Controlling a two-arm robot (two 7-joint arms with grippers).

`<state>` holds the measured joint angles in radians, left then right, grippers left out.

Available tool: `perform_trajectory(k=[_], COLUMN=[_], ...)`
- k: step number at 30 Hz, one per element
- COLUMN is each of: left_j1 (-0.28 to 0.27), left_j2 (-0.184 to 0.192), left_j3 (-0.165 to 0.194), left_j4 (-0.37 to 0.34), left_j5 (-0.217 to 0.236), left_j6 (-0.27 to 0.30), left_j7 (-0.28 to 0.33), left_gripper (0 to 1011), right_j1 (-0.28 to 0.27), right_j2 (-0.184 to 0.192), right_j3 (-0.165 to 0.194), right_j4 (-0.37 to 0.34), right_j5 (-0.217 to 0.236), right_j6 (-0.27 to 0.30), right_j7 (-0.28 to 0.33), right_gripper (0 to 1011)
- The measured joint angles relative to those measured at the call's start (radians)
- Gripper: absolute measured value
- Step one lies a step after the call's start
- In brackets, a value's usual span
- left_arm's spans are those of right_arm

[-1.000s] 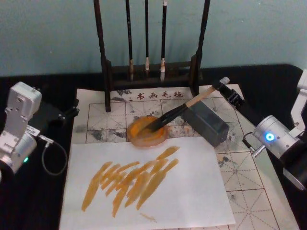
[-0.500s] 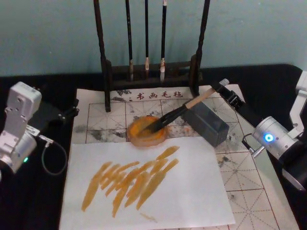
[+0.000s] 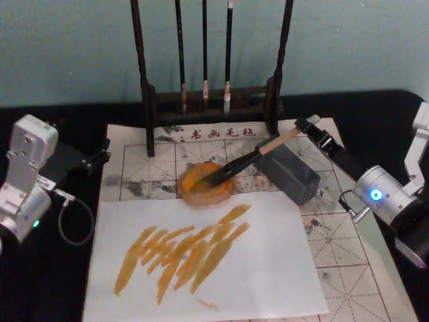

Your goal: Pick up the brush from the inkstone, write on the paper, then place the brush back to its original position.

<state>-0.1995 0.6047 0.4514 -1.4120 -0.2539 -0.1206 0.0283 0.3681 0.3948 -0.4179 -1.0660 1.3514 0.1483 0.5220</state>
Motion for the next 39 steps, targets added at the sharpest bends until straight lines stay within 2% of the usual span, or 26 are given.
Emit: perform_trajectory(k=[39], left_j1=[0.000], left_j2=[0.000], left_j3=[0.000], left_j4=[0.000], left_j5=[0.000], left_j6=[0.000], left_j7=[0.000], left_gripper=[1001], right_j1=[-0.001], right_j2=[0.001], right_j3=[-0.003], right_j4=[0.003], right_j5=[0.001], right_j6=[0.009], right_j7=[-0.009], right_gripper=[187])
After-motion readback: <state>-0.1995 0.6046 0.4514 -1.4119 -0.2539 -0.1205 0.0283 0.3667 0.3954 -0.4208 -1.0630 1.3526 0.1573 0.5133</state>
